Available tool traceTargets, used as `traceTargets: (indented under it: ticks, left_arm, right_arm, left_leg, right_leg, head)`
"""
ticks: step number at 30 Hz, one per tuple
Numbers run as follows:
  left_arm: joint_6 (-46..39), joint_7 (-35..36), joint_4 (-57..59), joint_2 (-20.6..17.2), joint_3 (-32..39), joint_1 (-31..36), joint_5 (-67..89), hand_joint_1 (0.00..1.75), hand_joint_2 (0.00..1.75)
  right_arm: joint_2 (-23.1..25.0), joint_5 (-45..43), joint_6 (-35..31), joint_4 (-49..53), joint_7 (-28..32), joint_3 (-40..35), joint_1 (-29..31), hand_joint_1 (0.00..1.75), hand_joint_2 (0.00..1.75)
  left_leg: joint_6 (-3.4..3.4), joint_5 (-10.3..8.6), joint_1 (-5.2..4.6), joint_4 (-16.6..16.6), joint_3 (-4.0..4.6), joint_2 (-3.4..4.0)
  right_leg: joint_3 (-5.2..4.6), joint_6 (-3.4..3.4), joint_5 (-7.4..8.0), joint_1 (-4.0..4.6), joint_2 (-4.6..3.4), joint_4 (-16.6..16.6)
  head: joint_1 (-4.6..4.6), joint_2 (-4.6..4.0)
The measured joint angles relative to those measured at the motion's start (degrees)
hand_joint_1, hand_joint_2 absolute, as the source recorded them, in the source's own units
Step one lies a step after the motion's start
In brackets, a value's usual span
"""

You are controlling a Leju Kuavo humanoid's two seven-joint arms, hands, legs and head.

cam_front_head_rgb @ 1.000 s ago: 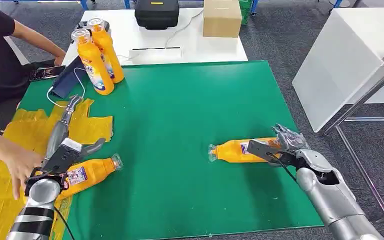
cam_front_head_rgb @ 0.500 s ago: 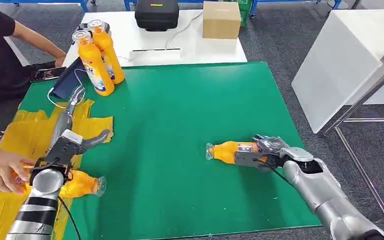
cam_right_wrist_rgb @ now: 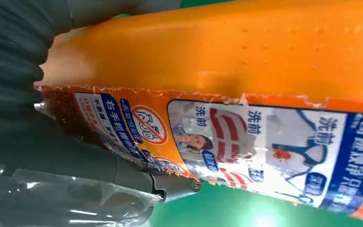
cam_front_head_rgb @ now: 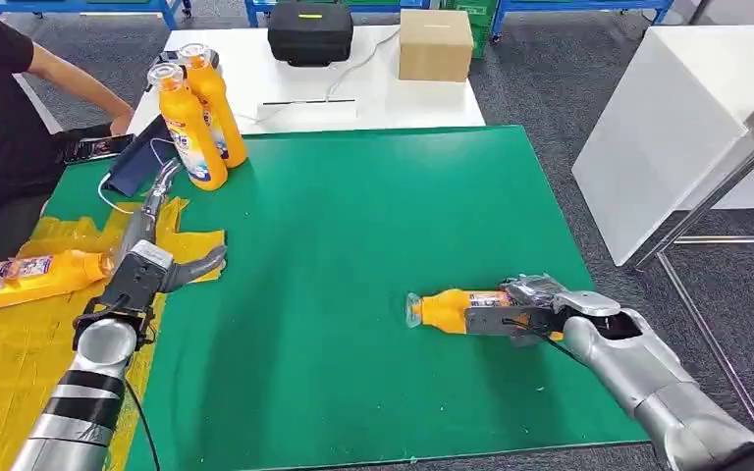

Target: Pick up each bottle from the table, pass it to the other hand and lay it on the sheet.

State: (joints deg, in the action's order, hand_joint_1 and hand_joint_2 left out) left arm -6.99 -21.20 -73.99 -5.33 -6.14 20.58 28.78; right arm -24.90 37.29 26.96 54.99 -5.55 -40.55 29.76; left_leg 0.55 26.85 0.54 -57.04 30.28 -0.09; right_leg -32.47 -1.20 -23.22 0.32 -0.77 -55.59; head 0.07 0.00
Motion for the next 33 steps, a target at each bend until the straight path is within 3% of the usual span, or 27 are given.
traceTargets:
  ticks: [5, 11, 21, 33]
  left_arm:
    - [14.46, 3.93, -1.96, 0.09, 2.25, -3.61, -16.38, 0.0, 1.75]
    - [25.1, 8.13, -7.68, 0.74, 5.09, -10.01, -32.47, 0.0, 1.75]
    - [25.22, 7.01, -19.21, 3.8, 3.32, -17.99, -34.33, 0.0, 1.75]
    - [25.15, 7.04, -22.34, 4.63, 2.45, -19.66, -34.4, 0.0, 1.75]
  right_arm:
    - [3.9, -10.14, -5.03, 1.07, -5.27, 6.67, -1.7, 1.75, 1.75]
    - [8.26, -23.53, -11.48, 9.52, -4.0, 14.45, -7.15, 1.75, 1.75]
    - [13.26, -29.0, -12.97, 24.22, -1.84, 16.44, -12.21, 1.75, 1.75]
    - [14.65, -28.85, -13.16, 27.85, -1.77, 15.63, -13.14, 1.75, 1.75]
  left_leg:
    - [0.02, 0.01, 0.0, 0.01, 0.01, 0.22]
    - [0.0, 0.0, 0.0, 0.0, 0.35, 0.3]
    - [0.0, -0.09, 0.0, 0.0, 1.13, -0.01]
    - [0.01, -0.1, -0.02, -0.01, 1.17, -0.08]
  right_leg:
    - [-0.12, 0.02, 0.05, -0.01, -0.15, 0.0]
    - [-0.48, 0.02, 0.07, 0.0, -0.24, -0.04]
    - [-1.13, 0.03, 0.05, -0.04, 0.02, -0.09]
    - [-1.17, 0.02, 0.05, -0.08, 0.08, -0.09]
  head:
    - [0.02, 0.0]
    - [-0.02, 0.02]
    - [0.0, 0.0]
    - [0.0, 0.0]
